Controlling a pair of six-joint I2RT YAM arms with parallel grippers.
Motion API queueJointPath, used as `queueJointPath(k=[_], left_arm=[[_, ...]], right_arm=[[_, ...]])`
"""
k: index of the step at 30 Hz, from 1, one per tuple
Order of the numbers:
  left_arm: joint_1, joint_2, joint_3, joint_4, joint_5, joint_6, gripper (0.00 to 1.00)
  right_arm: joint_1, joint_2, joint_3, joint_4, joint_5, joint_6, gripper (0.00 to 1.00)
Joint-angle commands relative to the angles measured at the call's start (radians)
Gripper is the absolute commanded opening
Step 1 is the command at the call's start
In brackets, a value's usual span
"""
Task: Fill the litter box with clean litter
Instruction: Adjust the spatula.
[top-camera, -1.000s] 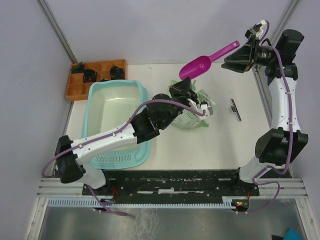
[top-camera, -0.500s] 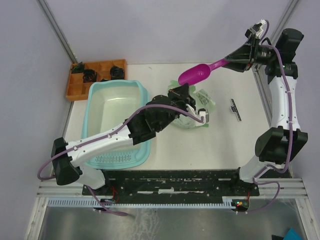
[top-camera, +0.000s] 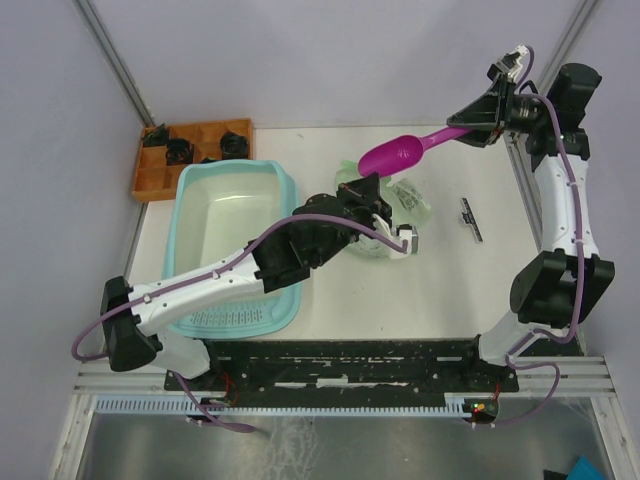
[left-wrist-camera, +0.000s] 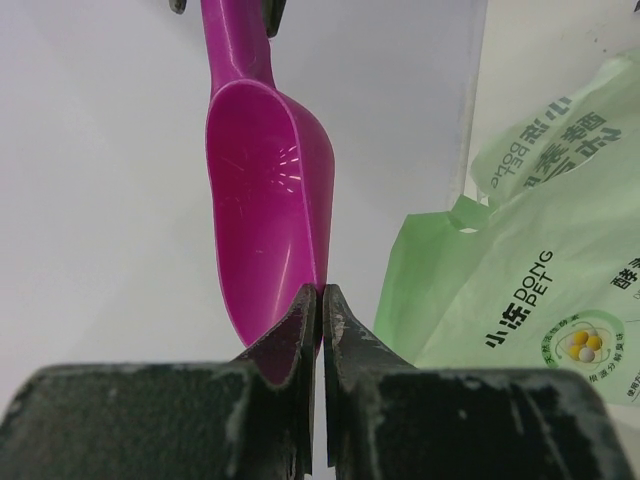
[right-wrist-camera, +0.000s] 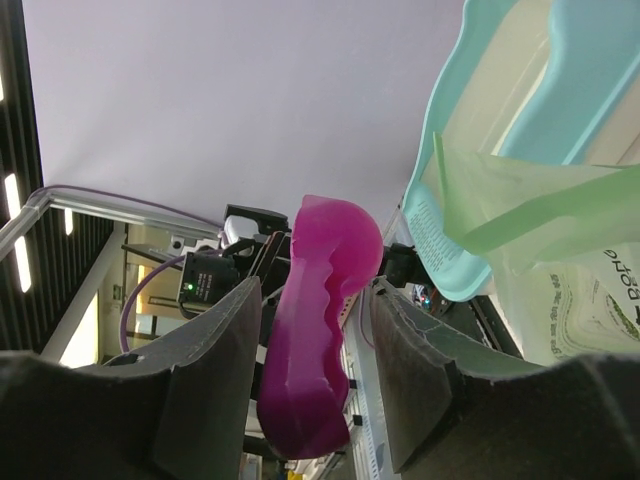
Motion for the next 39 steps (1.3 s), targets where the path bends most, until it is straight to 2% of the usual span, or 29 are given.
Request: queueJointPath(k=[1,13,21,34,36,39], left_arm=[[-0.005,0.004,0.056,0.050,0.012,0.014,0.03],[-0.004,0.016,0.062,0.048,0.024,0.000,0.03],[-0.005,0.023,0.060,0.054,0.024,-0.005,0.03],[-0.004,0.039,0.068,0.067,0.015,0.002,0.03],[-0.001,0.039,0.068,0.069,0.011,0.004,0.03],[-0.001,0.040,0.068,0.075,0.009,0.006,0.03]], right_arm=[[0.000,-0.049,-0.020,0.094,-0.016,0.017,0.55],[0.000,-0.073,-0.044,0.122,-0.015,0.031,0.53],[0.001,-0.086,-0.046,0.123,-0.016,0.033,0.48],[0.003,-0.113,-0.076,0.132,-0.015,0.034,0.48],[0.003,-0.120,-0.087,0.135,-0.016,0.033,0.46],[0.005,-0.128,-0.101,0.142,-0.015,0.034,0.39]])
